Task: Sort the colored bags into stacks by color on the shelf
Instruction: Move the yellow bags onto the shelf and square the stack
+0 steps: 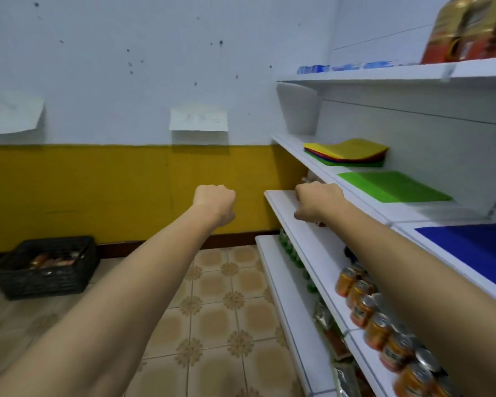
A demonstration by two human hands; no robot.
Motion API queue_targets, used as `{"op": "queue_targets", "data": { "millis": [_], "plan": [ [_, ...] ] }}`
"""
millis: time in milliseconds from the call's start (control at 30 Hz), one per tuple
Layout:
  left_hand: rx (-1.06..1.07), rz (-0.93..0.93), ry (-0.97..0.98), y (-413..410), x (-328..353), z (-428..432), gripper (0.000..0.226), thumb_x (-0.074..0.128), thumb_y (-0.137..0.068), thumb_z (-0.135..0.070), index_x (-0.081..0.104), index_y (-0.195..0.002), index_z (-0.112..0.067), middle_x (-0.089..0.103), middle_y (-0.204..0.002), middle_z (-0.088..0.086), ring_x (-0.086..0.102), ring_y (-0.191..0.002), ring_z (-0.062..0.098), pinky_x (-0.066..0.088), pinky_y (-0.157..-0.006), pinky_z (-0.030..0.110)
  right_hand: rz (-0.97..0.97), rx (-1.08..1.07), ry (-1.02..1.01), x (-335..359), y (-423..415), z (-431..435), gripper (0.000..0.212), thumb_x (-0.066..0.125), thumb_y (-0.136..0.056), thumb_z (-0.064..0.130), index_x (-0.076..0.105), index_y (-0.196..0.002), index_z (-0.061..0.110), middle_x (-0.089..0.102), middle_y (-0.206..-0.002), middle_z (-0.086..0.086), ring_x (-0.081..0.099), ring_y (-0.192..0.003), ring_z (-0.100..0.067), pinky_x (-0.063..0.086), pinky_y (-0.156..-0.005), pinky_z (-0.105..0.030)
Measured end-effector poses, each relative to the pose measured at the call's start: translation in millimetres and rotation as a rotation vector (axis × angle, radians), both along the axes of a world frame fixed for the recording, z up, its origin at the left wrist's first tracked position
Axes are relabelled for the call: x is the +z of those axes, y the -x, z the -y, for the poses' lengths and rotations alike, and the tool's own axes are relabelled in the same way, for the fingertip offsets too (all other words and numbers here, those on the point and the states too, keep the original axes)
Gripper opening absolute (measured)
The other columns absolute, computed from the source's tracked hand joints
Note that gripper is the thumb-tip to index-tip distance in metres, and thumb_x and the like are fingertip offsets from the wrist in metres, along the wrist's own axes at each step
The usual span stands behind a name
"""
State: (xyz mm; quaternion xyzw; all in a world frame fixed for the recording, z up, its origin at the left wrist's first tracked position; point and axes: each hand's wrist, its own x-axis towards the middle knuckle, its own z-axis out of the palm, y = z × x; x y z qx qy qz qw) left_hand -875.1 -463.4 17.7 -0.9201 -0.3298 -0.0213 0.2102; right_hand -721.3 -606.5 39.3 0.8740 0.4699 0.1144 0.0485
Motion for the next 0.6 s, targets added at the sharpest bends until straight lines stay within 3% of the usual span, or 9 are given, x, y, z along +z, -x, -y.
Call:
{"op": "queue_targets", "data": {
  "millis": [300,600],
  "plan": [
    [0.036,0.033,-0.035,-50,1,-105,0.024,0.046,-0.098,-0.039,0.053,-0.102,-0.016,0.052,-0.076,0.000,0.055,-0.070,0.021,0.037,-0.053,0.030,0.027,0.131,-0.002,-10,-60,-135,0.018,0.055,-0.089,0.025,0.057,-0.105,0.016,0.061,-0.087,-0.002,0.058,-0.081,-0.022,0.036,-0.071,-0.034],
    [0.087,0.007,-0.043,-152,10,-217,0.021,0.047,-0.098,-0.033,0.055,-0.108,-0.016,0.053,-0.077,0.000,0.052,-0.065,0.019,0.030,-0.045,0.028,0.005,0.198,0.012,-7,-164,-271,0.025,0.055,-0.091,0.028,0.054,-0.113,0.017,0.062,-0.096,-0.002,0.057,-0.084,-0.021,0.036,-0.076,-0.034]
  ]
}}
